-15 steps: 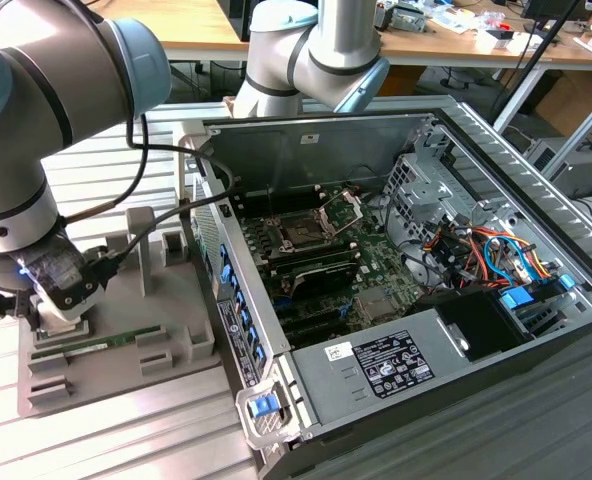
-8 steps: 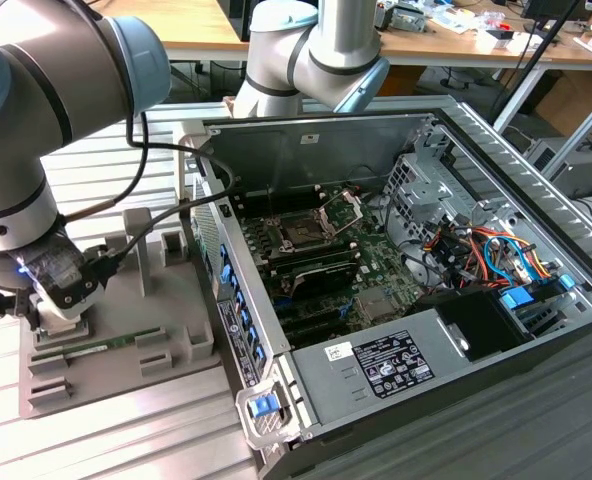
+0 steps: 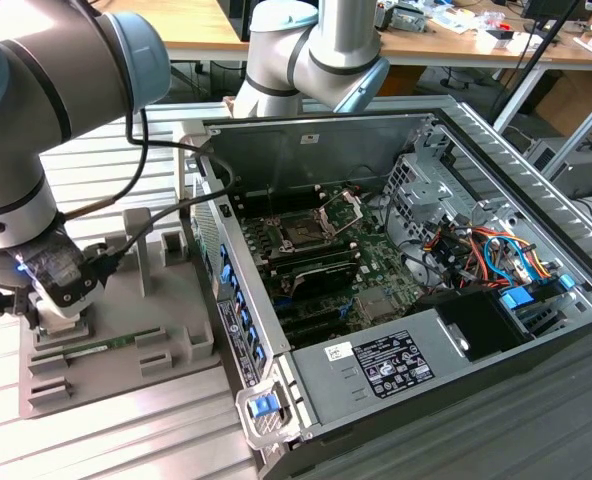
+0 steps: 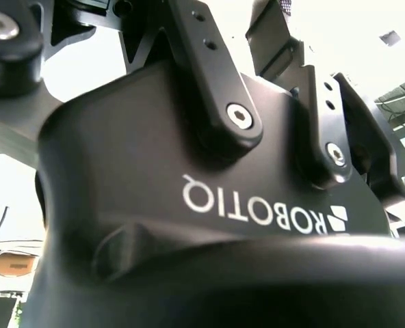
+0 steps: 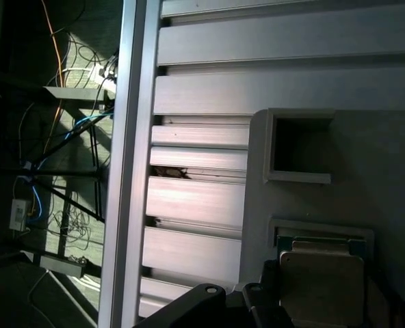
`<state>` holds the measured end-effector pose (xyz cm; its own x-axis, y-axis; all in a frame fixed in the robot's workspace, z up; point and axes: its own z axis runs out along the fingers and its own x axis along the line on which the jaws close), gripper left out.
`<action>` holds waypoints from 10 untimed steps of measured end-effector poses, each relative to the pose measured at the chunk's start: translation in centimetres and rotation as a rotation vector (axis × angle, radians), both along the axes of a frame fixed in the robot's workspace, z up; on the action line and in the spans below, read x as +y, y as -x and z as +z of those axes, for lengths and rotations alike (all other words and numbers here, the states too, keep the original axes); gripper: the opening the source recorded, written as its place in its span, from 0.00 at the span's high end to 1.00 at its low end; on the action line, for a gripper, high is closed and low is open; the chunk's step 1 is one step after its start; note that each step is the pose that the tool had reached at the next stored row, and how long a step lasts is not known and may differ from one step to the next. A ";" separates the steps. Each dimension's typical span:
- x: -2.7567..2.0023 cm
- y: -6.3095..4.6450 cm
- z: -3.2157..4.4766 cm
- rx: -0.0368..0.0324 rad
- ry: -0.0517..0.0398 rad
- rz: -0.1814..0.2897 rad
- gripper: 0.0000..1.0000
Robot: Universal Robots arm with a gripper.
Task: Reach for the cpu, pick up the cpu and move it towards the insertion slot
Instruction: 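Pick up the cpu and move it towards the insertion slot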
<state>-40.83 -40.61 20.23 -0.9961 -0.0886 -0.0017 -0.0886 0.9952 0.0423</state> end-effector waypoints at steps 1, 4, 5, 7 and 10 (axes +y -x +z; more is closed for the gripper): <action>0.00 0.0 0.05 0.0000 0.0000 0.000 0.45; 0.00 0.0 0.13 -0.0002 -0.0001 0.000 0.45; 0.00 0.0 0.15 -0.0002 -0.0001 0.000 0.45; 0.00 0.0 0.18 -0.0001 -0.0001 0.000 0.45; 0.00 0.0 0.27 0.0001 0.0000 0.000 0.45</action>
<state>-40.83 -40.61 20.51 -0.9961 -0.0886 -0.0016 -0.0886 0.9952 0.0423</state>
